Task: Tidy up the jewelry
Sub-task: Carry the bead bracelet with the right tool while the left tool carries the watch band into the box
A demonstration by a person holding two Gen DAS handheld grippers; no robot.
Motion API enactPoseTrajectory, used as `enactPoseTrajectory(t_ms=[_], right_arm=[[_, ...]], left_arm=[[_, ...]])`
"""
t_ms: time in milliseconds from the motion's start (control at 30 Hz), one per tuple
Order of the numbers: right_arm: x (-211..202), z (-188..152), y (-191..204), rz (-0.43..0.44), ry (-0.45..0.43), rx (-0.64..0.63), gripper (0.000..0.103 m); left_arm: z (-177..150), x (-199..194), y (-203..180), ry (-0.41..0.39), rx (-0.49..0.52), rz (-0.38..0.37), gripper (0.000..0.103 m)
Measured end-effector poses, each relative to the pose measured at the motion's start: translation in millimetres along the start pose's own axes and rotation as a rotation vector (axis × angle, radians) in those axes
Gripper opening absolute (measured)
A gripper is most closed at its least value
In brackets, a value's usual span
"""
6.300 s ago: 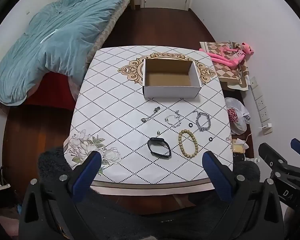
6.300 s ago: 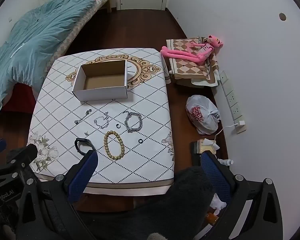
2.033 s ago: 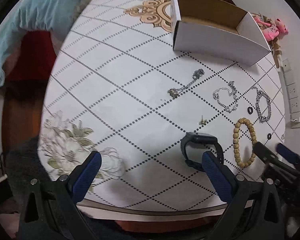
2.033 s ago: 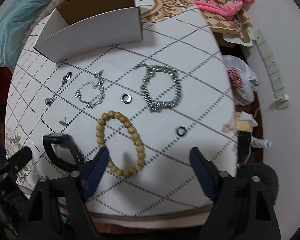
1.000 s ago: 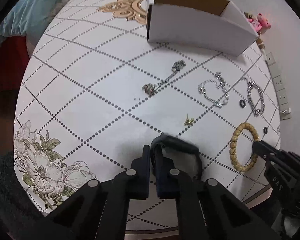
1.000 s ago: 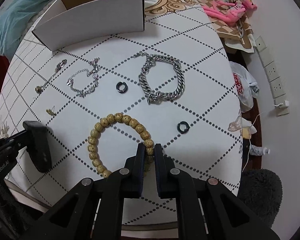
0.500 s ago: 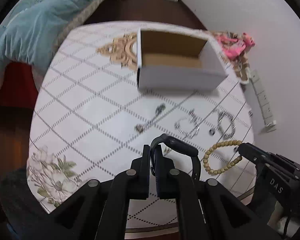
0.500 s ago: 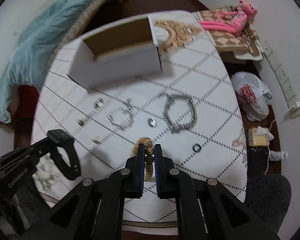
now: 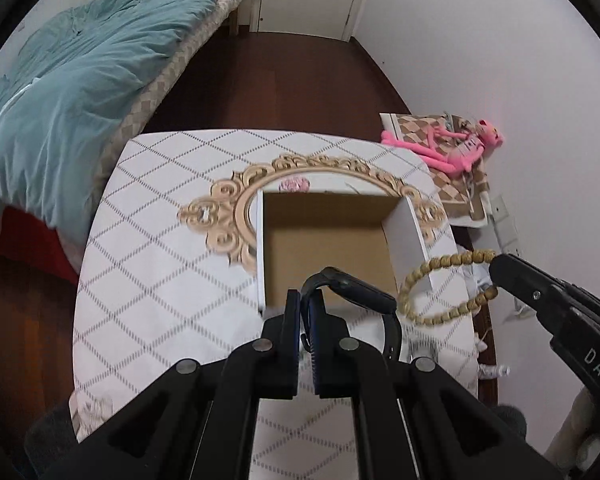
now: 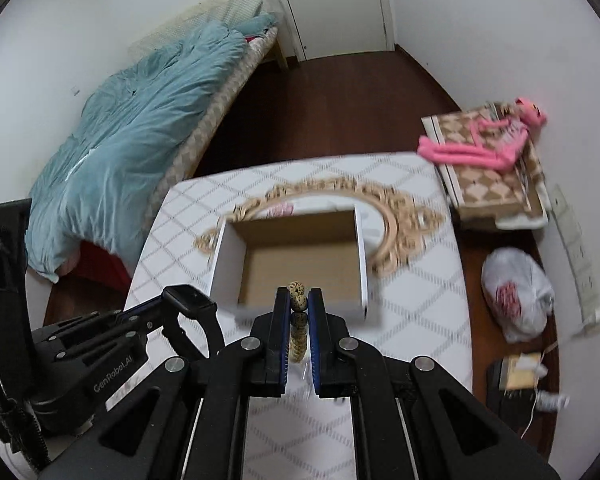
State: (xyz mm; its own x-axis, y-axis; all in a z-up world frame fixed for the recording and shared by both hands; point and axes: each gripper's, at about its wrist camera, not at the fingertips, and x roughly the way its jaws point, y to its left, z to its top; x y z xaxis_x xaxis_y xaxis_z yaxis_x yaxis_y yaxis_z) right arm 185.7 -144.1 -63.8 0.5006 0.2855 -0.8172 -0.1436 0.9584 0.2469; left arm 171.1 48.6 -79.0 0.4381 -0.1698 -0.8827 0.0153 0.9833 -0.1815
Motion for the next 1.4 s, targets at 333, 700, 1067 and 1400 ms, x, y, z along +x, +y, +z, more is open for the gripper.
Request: enactPoseTrajectory(t_ms=[333,700,1067,1400], right_arm=[[73.4,52.1,-16.3,-0.019,0.072,0.009,0.009],[116.8,63.9,-36.4,0.009,0.159,0.047,0.009],[134.8,64.6,-45.5,0.108,0.279,0.087,0.010],[120.6,50.0,-45.3,-0.077,0.256,0.008,0.088]], left_arm=[[48.3,47.5,11.8,0.051,0.000,0.006,0.002],[71.3,82.7,9.4,0.130,-0.020,-0.032,0.004],[83.3,81.2,16.7,0.165,-0.076,0.020,0.076],[70.1,62.9,28.2,0.079,-0.040,0.157,0.103]])
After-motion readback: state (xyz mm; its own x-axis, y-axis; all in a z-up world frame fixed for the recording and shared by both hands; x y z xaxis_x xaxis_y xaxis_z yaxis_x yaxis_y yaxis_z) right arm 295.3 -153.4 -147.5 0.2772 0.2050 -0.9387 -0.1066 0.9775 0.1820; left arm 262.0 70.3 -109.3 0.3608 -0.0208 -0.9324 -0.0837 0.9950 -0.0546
